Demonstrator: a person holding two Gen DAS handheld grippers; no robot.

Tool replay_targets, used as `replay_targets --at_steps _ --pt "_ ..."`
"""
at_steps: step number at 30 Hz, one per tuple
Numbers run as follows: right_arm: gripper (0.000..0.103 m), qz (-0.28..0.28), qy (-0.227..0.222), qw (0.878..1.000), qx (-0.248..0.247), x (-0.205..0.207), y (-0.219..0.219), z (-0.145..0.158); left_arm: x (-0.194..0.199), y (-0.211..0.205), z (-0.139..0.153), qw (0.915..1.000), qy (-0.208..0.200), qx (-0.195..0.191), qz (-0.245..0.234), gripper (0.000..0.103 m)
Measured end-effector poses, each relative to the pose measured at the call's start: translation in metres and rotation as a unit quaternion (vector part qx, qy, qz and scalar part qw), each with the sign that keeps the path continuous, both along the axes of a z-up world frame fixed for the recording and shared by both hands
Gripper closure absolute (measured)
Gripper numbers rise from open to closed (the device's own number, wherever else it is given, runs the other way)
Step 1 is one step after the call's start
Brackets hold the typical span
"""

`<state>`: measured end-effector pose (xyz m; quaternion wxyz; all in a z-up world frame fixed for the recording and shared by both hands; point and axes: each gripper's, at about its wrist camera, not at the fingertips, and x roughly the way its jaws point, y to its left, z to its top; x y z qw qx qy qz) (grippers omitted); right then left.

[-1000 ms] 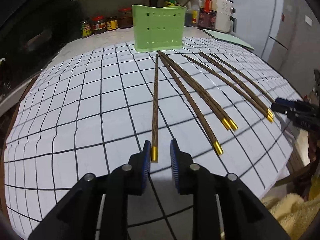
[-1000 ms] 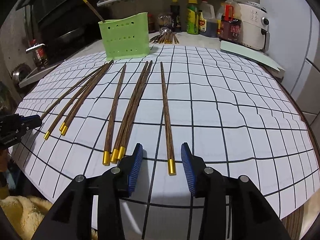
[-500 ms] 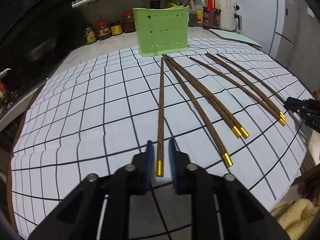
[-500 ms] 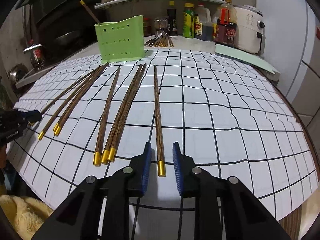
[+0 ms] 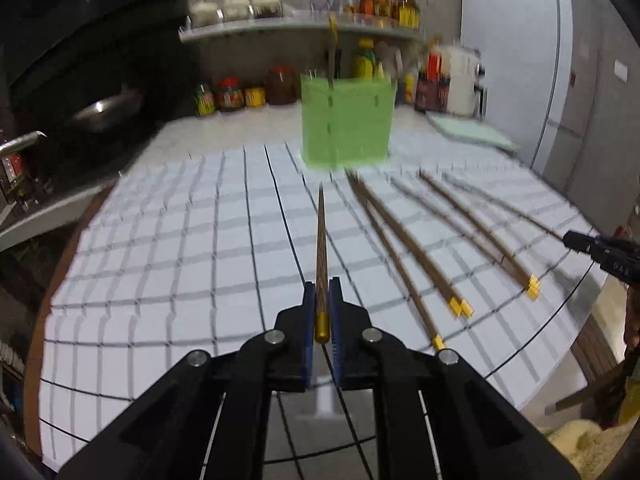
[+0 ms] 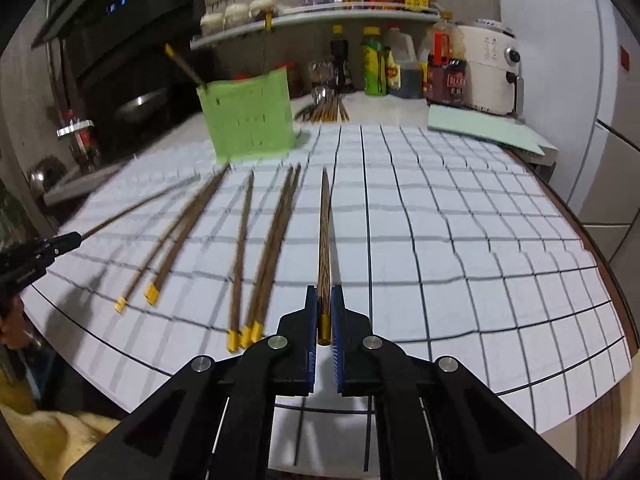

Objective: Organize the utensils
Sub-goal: 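Lift the chopstick with the right gripper up to the green holder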

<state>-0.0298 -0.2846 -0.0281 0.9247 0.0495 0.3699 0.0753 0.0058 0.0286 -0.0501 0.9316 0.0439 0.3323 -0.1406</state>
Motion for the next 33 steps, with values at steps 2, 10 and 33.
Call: replay_targets --at_steps 2,10,33 --pt "0.096 -0.006 -0.018 1.0 0.013 -0.003 -0.003 0.018 -0.006 0.007 0.018 0.9995 -0.029 -0.013 0.001 0.096" --pt "0.096 -0.032 -0.108 0.993 0.042 -0.009 -0.016 0.101 -0.018 0.029 0.079 0.9909 -0.122 -0.054 0.015 0.096" --pt "0.096 -0.016 -0.141 0.989 -0.037 0.052 0.017 0.144 0.007 0.041 0.102 0.9864 -0.132 -0.097 0.011 0.096"
